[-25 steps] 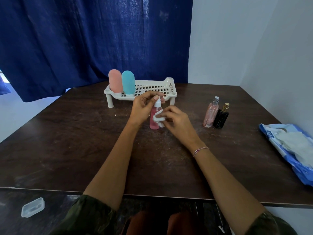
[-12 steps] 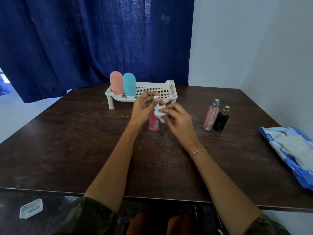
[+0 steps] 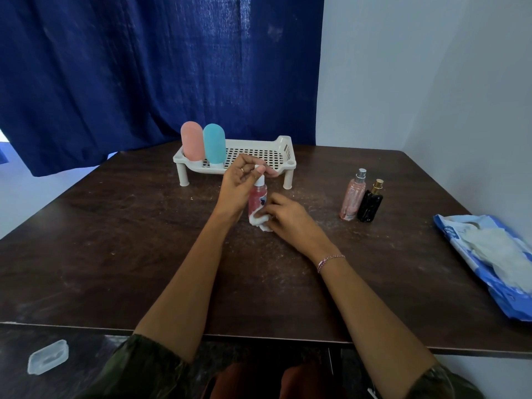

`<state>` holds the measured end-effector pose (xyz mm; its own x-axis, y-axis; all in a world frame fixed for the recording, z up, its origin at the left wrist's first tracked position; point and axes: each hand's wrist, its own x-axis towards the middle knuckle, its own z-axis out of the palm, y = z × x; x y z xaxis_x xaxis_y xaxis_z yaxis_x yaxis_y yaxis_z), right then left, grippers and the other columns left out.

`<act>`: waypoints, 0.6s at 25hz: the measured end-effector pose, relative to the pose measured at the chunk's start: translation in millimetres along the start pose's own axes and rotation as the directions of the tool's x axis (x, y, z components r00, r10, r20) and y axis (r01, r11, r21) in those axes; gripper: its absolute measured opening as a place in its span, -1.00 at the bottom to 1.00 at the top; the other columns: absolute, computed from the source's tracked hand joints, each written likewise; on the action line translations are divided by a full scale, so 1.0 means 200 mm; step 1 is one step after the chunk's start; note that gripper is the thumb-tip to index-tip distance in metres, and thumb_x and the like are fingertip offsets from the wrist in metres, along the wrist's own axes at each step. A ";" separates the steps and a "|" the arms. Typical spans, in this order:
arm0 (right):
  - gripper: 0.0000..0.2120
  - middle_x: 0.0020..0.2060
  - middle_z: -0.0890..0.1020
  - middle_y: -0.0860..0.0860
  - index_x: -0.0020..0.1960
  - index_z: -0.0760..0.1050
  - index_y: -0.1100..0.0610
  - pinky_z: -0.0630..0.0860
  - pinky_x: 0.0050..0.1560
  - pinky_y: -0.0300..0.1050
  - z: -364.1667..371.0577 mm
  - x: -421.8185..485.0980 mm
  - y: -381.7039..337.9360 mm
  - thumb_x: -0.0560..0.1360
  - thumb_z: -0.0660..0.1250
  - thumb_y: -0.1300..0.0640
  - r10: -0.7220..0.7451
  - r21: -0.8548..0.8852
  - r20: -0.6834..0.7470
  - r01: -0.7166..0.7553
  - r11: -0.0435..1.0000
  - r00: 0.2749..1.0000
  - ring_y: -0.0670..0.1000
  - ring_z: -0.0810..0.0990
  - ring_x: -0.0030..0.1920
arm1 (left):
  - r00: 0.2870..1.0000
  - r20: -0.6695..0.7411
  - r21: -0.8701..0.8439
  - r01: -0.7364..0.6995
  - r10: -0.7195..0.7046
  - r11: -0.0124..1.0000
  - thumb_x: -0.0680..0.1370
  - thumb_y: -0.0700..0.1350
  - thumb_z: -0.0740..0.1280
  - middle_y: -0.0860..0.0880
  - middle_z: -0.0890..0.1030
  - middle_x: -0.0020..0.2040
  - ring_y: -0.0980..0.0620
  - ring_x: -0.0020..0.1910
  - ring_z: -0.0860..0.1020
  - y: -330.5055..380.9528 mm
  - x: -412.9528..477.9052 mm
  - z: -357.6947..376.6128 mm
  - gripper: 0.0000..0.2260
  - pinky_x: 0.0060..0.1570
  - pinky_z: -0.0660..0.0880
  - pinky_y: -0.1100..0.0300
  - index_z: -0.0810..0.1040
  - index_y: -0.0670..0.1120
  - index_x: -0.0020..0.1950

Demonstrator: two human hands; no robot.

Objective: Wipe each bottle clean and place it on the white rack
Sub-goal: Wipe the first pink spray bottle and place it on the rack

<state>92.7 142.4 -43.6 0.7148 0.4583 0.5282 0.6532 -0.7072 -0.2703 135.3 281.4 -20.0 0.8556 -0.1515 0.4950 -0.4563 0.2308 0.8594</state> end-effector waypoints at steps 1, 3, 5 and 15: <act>-0.81 -0.08 0.54 0.10 0.03 0.59 0.25 0.53 -0.08 -0.11 -0.01 0.00 0.00 0.41 0.38 0.30 -0.006 0.009 -0.048 0.007 1.000 0.999 0.01 0.54 -0.11 | 1.000 0.008 -0.006 -0.009 0.009 1.000 0.57 -0.27 0.25 -0.06 0.67 -0.11 -0.08 0.00 0.64 0.00 0.00 0.00 -0.95 0.14 0.53 0.05 0.45 -0.20 0.02; -0.80 -0.08 0.53 0.08 0.04 0.58 0.23 0.51 -0.04 -0.19 -0.04 -0.01 -0.01 0.42 0.38 0.30 -0.001 0.051 -0.178 0.010 0.999 0.984 -0.03 0.53 -0.09 | 0.999 0.040 -0.035 -0.011 0.013 0.999 0.57 -0.28 0.25 -0.07 0.67 -0.10 -0.08 0.00 0.64 0.01 0.01 0.01 -0.95 0.10 0.54 0.09 0.45 -0.20 0.01; -0.79 -0.04 0.53 0.09 0.07 0.56 0.24 0.49 0.06 -0.24 -0.06 0.00 -0.03 0.43 0.37 0.31 0.001 0.067 -0.297 0.019 0.998 0.955 -0.03 0.52 -0.01 | 0.997 0.071 -0.076 0.002 0.003 0.997 0.57 -0.30 0.24 -0.05 0.68 -0.09 -0.06 0.00 0.64 0.01 0.01 0.01 -0.94 0.05 0.56 0.12 0.45 -0.19 0.02; -0.76 0.01 0.53 0.11 0.12 0.54 0.24 0.54 0.09 -0.10 -0.02 0.01 0.00 0.46 0.31 0.34 0.140 0.054 -0.363 -0.129 0.990 0.921 0.01 0.52 0.03 | 0.992 0.004 -0.038 0.126 -0.126 0.991 0.57 -0.22 0.27 -0.10 0.66 0.04 -0.05 0.11 0.62 0.01 0.02 0.00 -0.87 0.07 0.56 0.11 0.39 -0.20 0.08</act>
<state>93.2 140.8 -39.2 0.6593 0.1279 0.7409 0.5679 -0.7305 -0.3792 137.2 281.5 -16.8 0.9055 -0.1829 0.3829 -0.3349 0.2461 0.9096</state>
